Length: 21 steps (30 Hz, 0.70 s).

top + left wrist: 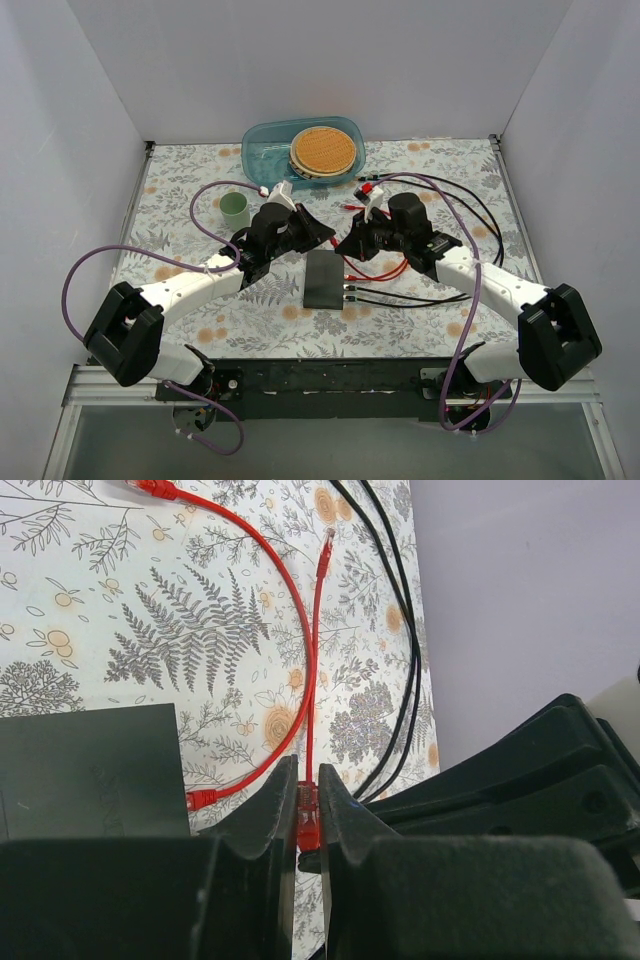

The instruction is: Insert the plug into the switch port

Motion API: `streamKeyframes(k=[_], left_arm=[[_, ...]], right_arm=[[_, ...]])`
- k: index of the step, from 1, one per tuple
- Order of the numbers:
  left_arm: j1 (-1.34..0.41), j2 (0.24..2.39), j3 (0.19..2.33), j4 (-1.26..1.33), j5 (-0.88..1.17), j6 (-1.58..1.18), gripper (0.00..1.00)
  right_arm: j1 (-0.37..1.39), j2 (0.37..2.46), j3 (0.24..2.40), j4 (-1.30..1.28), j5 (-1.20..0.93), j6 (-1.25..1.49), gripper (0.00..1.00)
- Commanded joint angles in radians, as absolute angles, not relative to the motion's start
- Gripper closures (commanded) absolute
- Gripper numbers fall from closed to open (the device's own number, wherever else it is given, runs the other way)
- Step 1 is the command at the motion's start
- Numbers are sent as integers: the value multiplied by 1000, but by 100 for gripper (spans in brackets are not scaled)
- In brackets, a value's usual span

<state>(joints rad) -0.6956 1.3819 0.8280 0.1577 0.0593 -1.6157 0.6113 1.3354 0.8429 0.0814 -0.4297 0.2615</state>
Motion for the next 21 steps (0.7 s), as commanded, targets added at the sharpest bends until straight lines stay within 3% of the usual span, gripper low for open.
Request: streamKeyframes(k=[1,4,5,7,8,11,21], left_arm=[[-698,1354,853,163,69,-1603,100],[-698,1355,853,160,74,-1592,99],[-698,1356,853,152,69,-1588,75],[-698,1353,859,111,34,-1577,45],[-696,1347,867,80,12,-1572,21],[-683,1319,855,6,-96,-1563,3],[-598,1334,779,-55,-100,-1456,3]], right_arm=[[615,1356,899,132,-410,275,99],[617,1362,897,129,-396,273,99],[617,1359,896,127,-382,270,99],[617,1359,891,118,-365,256,99],[617,1355,891,109,-335,247,99],[615,1355,893,63,-275,204,99],[591,1402,881,-90,-35,127,99]])
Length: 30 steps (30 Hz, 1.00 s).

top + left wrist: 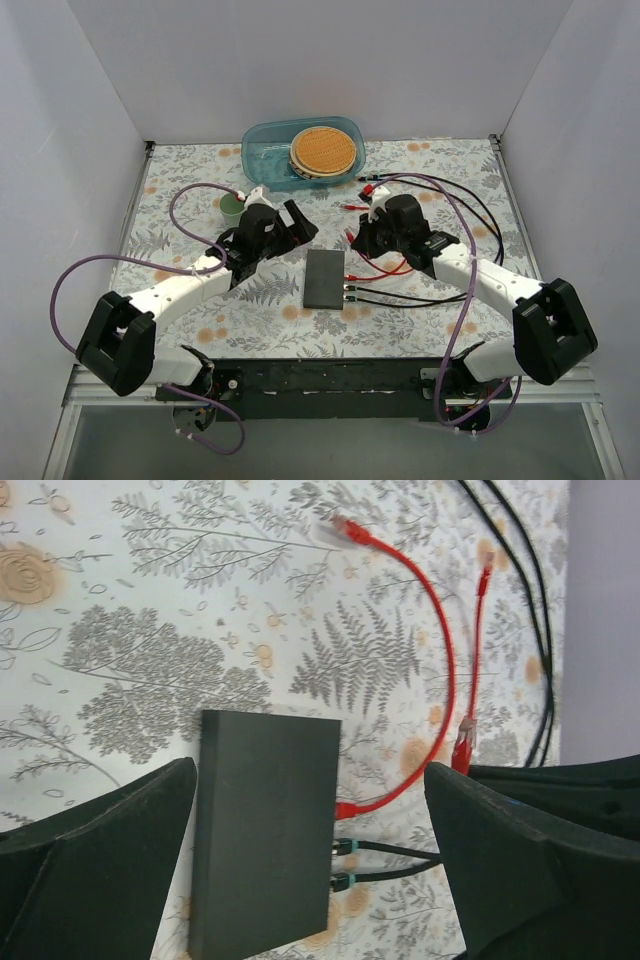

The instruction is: Insert the plug into the switch port

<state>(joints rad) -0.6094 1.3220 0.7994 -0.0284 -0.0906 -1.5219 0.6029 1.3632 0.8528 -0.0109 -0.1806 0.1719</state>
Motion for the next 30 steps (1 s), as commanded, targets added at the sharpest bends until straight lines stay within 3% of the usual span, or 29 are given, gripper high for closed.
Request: streamKeyframes(k=[1,13,21,30], left_arm=[[-597,1363,781,-54,-91,-1450,3],[-581,1580,844,37,89,-1410,4],[-580,1698,945,52,181,-1401,4],[-580,1766,1012,54,268,-1393,4]], right_arm=[[589,1413,884,-103,-25,126,99],[588,1661,925,-236,51,107,99],[606,1615,839,-232,-169,101,99],[656,1555,802,-222,-252,109,99]])
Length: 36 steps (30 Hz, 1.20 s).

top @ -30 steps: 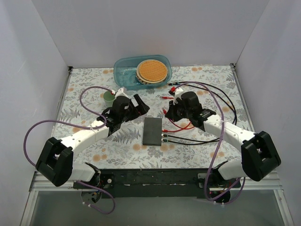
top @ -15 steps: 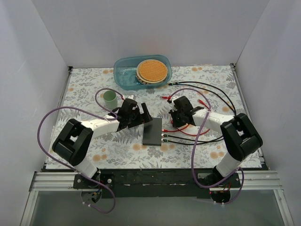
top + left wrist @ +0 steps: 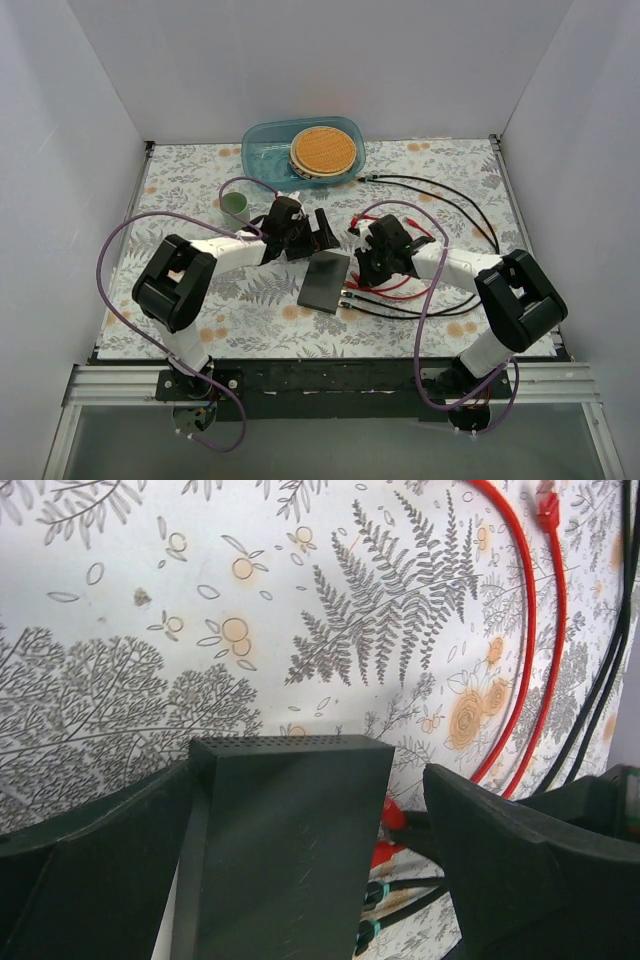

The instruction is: Insert the plug into the switch port

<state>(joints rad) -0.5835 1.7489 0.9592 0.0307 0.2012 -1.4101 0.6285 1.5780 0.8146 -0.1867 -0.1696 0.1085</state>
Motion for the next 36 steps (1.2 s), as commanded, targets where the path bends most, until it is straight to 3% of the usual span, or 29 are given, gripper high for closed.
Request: streamKeyframes(k=[1,14,17,36], left_arm=[[-580,1775,1025,52,278,-1388,4],[-577,1767,1022,-34,226,-1365,3],[-577,1749,996,-37,213,-1361,8],[-577,1709,919,23,275,-1371,19]], right_arm=[[658,1557,808,-219,-250,107,99],[670,1520,807,-225,-195,87,99],[670,1513,805,-221,-215,75,99],[707,1526,788,-120,-255,60,99]])
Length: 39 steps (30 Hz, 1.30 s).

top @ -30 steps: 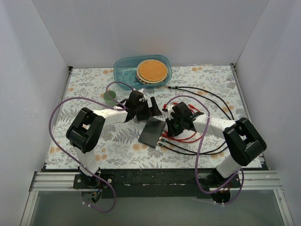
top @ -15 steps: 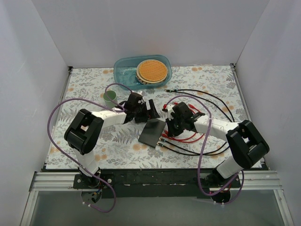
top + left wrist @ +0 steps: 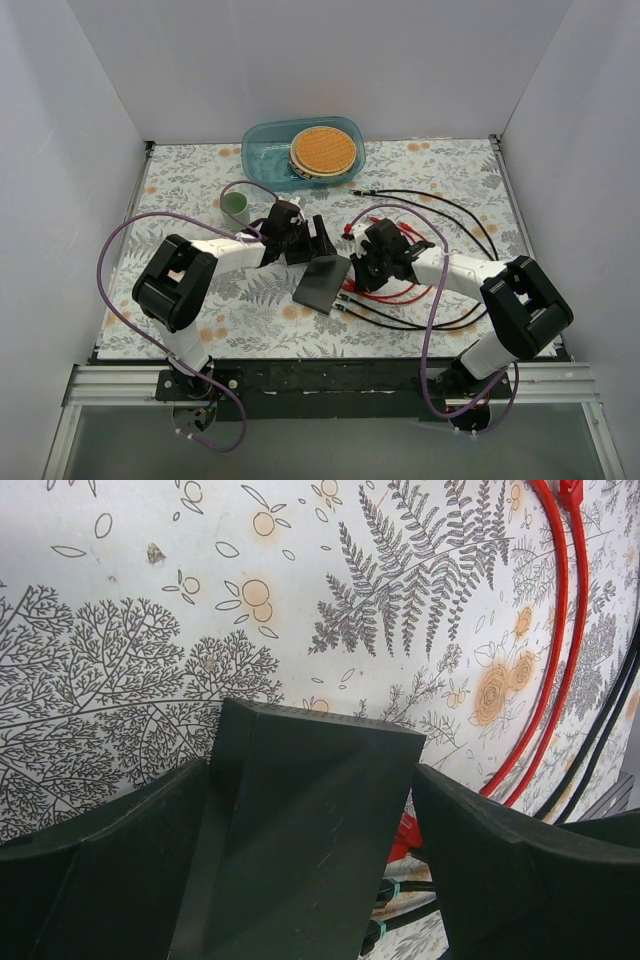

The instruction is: Insert the plug into the switch port

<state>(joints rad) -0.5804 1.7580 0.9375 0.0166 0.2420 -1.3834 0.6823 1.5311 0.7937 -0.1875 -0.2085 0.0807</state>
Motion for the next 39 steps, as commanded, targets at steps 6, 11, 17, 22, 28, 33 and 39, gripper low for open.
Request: streamKeyframes(k=[6,11,17,22,28,33,39], left_arm=[[-577,1729,930,32,310,-1356,20],[-577,1733,934,51,348,-1358,26],[-577,1743,928,64,385,-1341,27],[-577,1736,925,58,385,-1333,27],[-577,1743,928,55,390,-1328,26],[-577,1755,931,57,403,-1330,25],[-577,1752,936,58,407,-1328,21]], right_arm=[[752,1519,804,-117,-238,29,99],[761,1531,818,-115,-212,20,99],[770,1493,812,-81,-95,25,99],[772,1512,839,-110,-6,26,99],[772,1508,828,-100,-6,35,99],[772,1508,842,-120,26,32,99],[772,1537,919,-218,23,54,99]])
